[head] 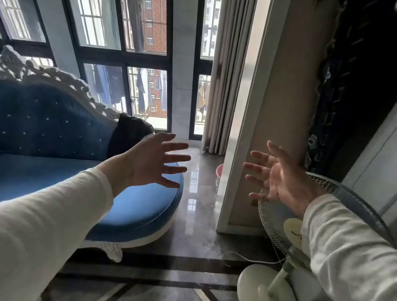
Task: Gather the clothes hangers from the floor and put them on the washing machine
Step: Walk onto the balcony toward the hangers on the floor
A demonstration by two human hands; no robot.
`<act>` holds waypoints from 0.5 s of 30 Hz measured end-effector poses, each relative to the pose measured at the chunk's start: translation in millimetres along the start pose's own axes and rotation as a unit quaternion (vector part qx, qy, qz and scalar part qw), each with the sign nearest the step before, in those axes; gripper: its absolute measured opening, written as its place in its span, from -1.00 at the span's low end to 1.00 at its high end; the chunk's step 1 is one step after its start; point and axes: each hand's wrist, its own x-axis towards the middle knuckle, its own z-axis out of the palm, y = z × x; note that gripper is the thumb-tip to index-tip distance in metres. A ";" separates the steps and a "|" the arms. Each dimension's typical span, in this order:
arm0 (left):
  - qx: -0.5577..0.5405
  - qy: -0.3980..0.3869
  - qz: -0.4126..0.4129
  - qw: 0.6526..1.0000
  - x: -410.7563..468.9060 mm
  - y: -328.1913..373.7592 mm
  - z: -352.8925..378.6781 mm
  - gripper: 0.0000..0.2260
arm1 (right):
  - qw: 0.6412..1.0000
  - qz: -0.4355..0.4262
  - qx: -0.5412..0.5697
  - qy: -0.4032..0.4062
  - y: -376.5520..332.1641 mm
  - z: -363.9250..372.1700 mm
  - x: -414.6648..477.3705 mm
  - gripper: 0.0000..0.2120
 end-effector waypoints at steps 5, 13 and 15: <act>0.007 0.005 -0.016 1.000 72.6 40.0 -50.9 -0.61 | 1.000 0.009 0.002 0.020 -23.7 4.4 91.7 -0.35; 0.034 0.013 -0.029 0.999 182.6 114.2 -123.7 -0.62 | 0.999 0.003 0.006 0.033 -68.2 3.2 227.7 -0.42; 0.037 0.014 -0.035 0.999 208.8 126.9 -133.9 -0.63 | 0.999 0.004 0.005 0.035 -76.7 -2.3 257.2 -0.39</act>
